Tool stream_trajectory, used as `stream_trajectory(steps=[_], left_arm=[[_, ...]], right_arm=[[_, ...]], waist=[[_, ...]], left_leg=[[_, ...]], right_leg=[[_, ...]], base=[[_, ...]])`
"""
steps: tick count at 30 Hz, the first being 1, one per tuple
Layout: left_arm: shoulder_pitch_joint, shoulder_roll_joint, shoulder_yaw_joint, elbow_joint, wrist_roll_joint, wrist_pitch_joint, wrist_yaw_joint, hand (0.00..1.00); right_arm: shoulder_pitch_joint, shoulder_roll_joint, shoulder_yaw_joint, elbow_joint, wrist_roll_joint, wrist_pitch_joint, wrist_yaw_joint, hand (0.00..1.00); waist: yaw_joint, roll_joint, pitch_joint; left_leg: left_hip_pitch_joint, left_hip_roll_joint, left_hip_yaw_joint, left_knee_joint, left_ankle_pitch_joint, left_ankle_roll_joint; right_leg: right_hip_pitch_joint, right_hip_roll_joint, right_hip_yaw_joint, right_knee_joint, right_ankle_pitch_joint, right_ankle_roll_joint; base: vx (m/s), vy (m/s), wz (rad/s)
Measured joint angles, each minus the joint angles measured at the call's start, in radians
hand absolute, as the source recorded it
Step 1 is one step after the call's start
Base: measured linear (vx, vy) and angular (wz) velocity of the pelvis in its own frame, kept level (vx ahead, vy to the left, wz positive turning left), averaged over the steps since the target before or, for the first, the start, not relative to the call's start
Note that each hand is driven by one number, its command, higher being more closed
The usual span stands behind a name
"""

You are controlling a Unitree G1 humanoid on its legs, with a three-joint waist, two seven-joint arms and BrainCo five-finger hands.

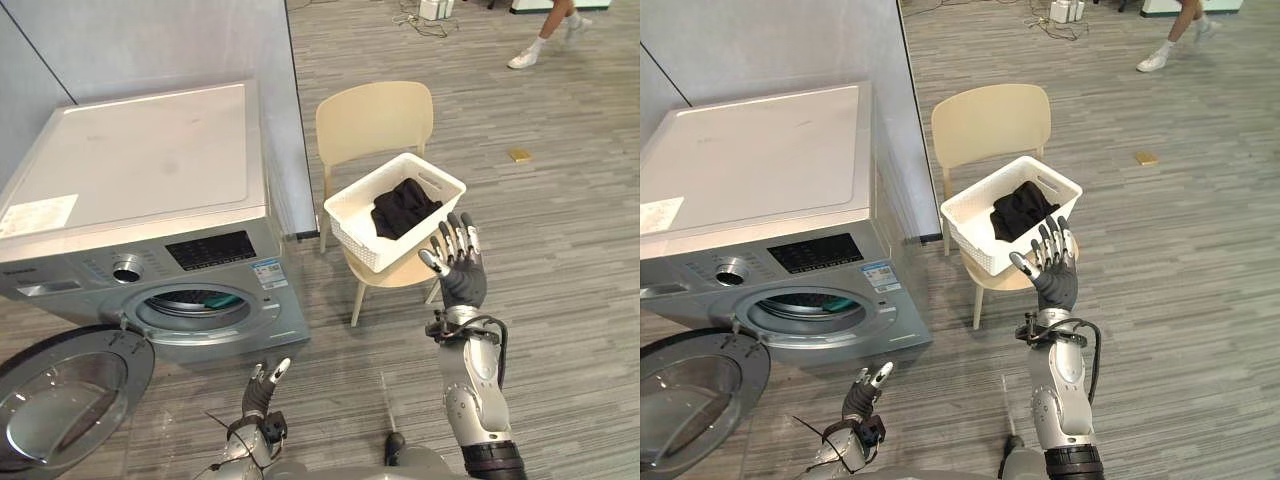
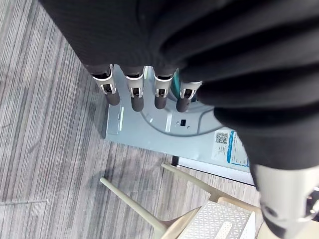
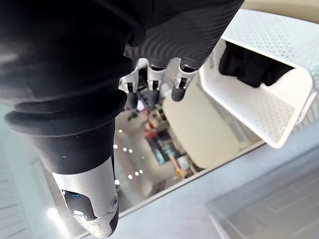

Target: Pick up the laundry basket with both hands and put the clothes into the washing machine.

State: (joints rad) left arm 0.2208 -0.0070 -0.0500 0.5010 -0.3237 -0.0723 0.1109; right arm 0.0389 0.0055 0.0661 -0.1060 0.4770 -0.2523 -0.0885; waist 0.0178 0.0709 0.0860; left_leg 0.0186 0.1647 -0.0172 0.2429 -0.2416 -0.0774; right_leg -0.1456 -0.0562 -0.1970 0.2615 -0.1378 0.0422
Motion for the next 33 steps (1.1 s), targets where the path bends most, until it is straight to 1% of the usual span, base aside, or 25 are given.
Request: stream_trajectory(steps=[1,2,3,4,5,6,7,8,9,10,11,12,14,16,17,22,25,30,31,32,33], left_arm=[[-0.002,-0.004,0.01,0.001,-0.009,0.0,0.001,0.0],[-0.004,-0.011,0.022,0.001,-0.021,0.0,0.003,0.0],[-0.005,-0.012,0.022,0.001,-0.022,0.0,0.003,0.0],[-0.007,-0.017,0.024,0.0,-0.032,0.0,0.003,0.0],[-0.005,-0.02,0.022,0.0,-0.039,-0.001,0.004,0.0],[-0.004,-0.025,0.011,-0.002,-0.04,-0.001,0.003,0.0],[-0.005,-0.034,0.011,-0.003,-0.04,-0.002,0.003,0.0],[-0.006,-0.04,0.011,-0.004,-0.04,-0.002,0.003,0.0],[-0.007,-0.037,0.012,-0.005,-0.04,-0.003,0.003,0.0],[-0.004,-0.029,0.012,-0.011,-0.04,-0.003,0.003,0.0],[-0.005,-0.025,0.011,-0.012,-0.04,-0.003,0.003,0.0],[-0.004,-0.018,0.009,-0.024,-0.039,-0.003,0.003,0.0],[0.002,-0.007,0.002,-0.024,-0.039,-0.003,0.003,0.0],[0.003,0.003,-0.022,-0.025,-0.038,-0.003,0.002,0.0],[0.013,0.051,-0.056,0.011,-0.031,0.0,-0.004,0.0],[0.014,0.051,-0.056,0.011,-0.031,0.0,-0.004,0.0],[0.021,0.049,-0.052,0.01,-0.028,0.005,0.004,0.0],[0.047,0.036,-0.006,-0.029,-0.016,0.027,0.047,0.0],[0.058,0.014,0.026,-0.042,-0.016,0.027,0.056,0.0],[0.059,0.001,0.045,-0.041,-0.016,0.031,0.072,0.0],[0.058,-0.002,0.052,-0.041,-0.017,0.032,0.079,0.0]], right_arm=[[0.007,0.005,0.0,0.0,0.016,0.0,0.002,0.0],[0.018,0.008,-0.001,-0.003,0.033,0.0,-0.001,0.0],[0.024,0.008,-0.001,-0.007,0.034,0.0,-0.002,0.0],[0.041,0.008,-0.003,-0.026,0.033,0.0,-0.007,0.0],[0.05,0.007,-0.011,-0.04,0.029,0.0,-0.012,0.0],[0.047,0.007,-0.038,-0.047,0.021,-0.005,-0.023,0.0],[0.046,0.003,-0.058,-0.048,0.014,-0.008,-0.032,0.0],[0.045,-0.001,-0.069,-0.048,0.004,-0.008,-0.042,0.0],[0.051,0.0,-0.076,-0.039,-0.009,-0.005,-0.048,0.0],[0.056,0.01,-0.078,-0.039,-0.02,-0.005,-0.047,0.0],[0.059,0.015,-0.082,-0.039,-0.023,-0.004,-0.047,0.0],[0.069,0.032,-0.087,-0.039,-0.027,-0.004,-0.047,0.0],[0.084,0.042,-0.087,-0.038,-0.028,-0.004,-0.044,0.0],[0.085,0.042,-0.086,-0.038,-0.043,-0.001,-0.042,0.0],[0.084,0.044,-0.089,0.053,-0.056,0.021,-0.038,0.0],[0.084,0.045,-0.089,0.056,-0.056,0.021,-0.038,0.0],[0.085,0.046,-0.089,0.111,-0.054,0.028,-0.05,0.0],[0.112,0.066,-0.106,0.164,-0.016,0.067,-0.128,0.0],[0.117,0.066,-0.111,0.168,-0.011,0.075,-0.144,0.0],[0.111,0.065,-0.121,0.172,-0.011,0.085,-0.163,0.0],[0.105,0.065,-0.126,0.172,-0.012,0.086,-0.174,0.0]], waist=[[0.0,-0.005,0.001],[0.001,-0.008,0.005],[0.001,-0.007,0.006],[0.001,-0.013,0.009],[0.005,-0.029,0.017],[0.002,-0.027,0.015],[0.0,-0.013,0.008],[0.001,0.0,0.004],[0.003,0.011,-0.004],[0.0,0.002,-0.004],[-0.001,-0.003,-0.002],[0.001,-0.016,-0.006],[0.0,-0.023,-0.008],[0.001,-0.022,-0.012],[-0.006,-0.045,-0.038],[-0.006,-0.045,-0.038],[-0.005,-0.045,-0.037],[-0.005,-0.045,-0.037],[-0.003,-0.037,-0.031],[-0.003,-0.025,-0.017],[-0.003,-0.019,-0.007]], left_leg=[[-0.02,0.003,-0.008,0.041,0.0,0.0],[-0.062,0.01,0.0,0.137,0.0,0.0],[-0.078,0.011,0.011,0.174,0.003,-0.004],[-0.115,0.014,0.044,0.255,0.016,-0.019],[-0.129,0.021,0.085,0.257,0.0,-0.004],[-0.129,0.026,0.142,0.189,0.001,0.008],[-0.121,0.027,0.161,0.105,0.034,0.018],[-0.121,0.027,0.159,0.059,0.063,0.011],[-0.095,0.017,0.164,0.009,0.062,-0.001],[-0.086,0.003,0.172,-0.028,0.066,-0.006],[-0.083,-0.005,0.173,-0.037,0.071,-0.01],[-0.07,-0.02,0.186,-0.055,0.072,-0.008],[-0.039,-0.041,0.19,-0.075,0.076,-0.002],[-0.022,-0.051,0.196,-0.092,0.079,0.002],[0.033,-0.069,0.198,-0.304,0.224,-0.004],[0.033,-0.069,0.198,-0.304,0.224,-0.004],[0.055,-0.07,0.209,-0.313,0.225,-0.004],[0.082,-0.072,0.235,-0.313,0.223,-0.004],[0.083,-0.064,0.255,-0.293,0.209,0.007],[0.062,-0.053,0.28,-0.221,0.166,0.013],[0.046,-0.044,0.294,-0.168,0.138,0.015]], right_leg=[[0.012,0.002,-0.01,-0.01,-0.001,-0.002],[0.04,0.003,-0.025,-0.031,-0.001,-0.004],[0.053,0.003,-0.032,-0.04,-0.001,-0.005],[0.081,-0.009,-0.044,-0.062,0.002,-0.01],[0.101,-0.026,-0.053,-0.074,0.003,-0.01],[0.111,-0.04,-0.062,-0.08,0.004,-0.008],[0.11,-0.041,-0.067,-0.087,0.007,-0.002],[0.11,-0.036,-0.067,-0.092,0.01,0.005],[0.11,-0.038,-0.052,-0.111,0.022,0.023],[0.113,-0.048,-0.051,-0.14,0.037,0.036],[0.116,-0.052,-0.05,-0.156,0.049,0.038],[0.135,-0.058,-0.043,-0.199,0.07,0.051],[0.173,-0.069,-0.043,-0.235,0.082,0.064],[0.189,-0.075,-0.041,-0.256,0.091,0.065],[0.19,-0.05,-0.048,-0.36,0.187,0.051],[0.191,-0.05,-0.048,-0.36,0.187,0.051],[0.202,-0.051,-0.043,-0.36,0.187,0.051],[0.22,-0.066,-0.033,-0.355,0.188,0.055],[0.207,-0.068,-0.019,-0.325,0.184,0.06],[0.163,-0.076,-0.007,-0.236,0.154,0.065],[0.125,-0.086,-0.005,-0.16,0.121,0.066]], base=[[0.09,-0.095,0.3],[0.08,-0.083,0.3],[0.11,-0.068,0.38],[0.07,-0.007,0.34],[0.07,0.015,0.38],[0.03,0.032,0.26],[0.04,0.085,0.15],[0.05,0.145,-0.06],[0.07,0.194,-0.09],[0.05,0.136,-0.11],[0.03,0.144,-0.1],[0.03,0.103,-0.1],[0.06,0.109,-0.02],[0.06,0.061,-0.02],[0.02,0.022,-0.03],[0.0,0.0,0.0],[0.0,0.001,-0.08],[-0.02,0.008,-0.07],[-0.06,0.027,-0.41],[-0.07,0.03,-0.52],[-0.11,0.024,-0.71]])
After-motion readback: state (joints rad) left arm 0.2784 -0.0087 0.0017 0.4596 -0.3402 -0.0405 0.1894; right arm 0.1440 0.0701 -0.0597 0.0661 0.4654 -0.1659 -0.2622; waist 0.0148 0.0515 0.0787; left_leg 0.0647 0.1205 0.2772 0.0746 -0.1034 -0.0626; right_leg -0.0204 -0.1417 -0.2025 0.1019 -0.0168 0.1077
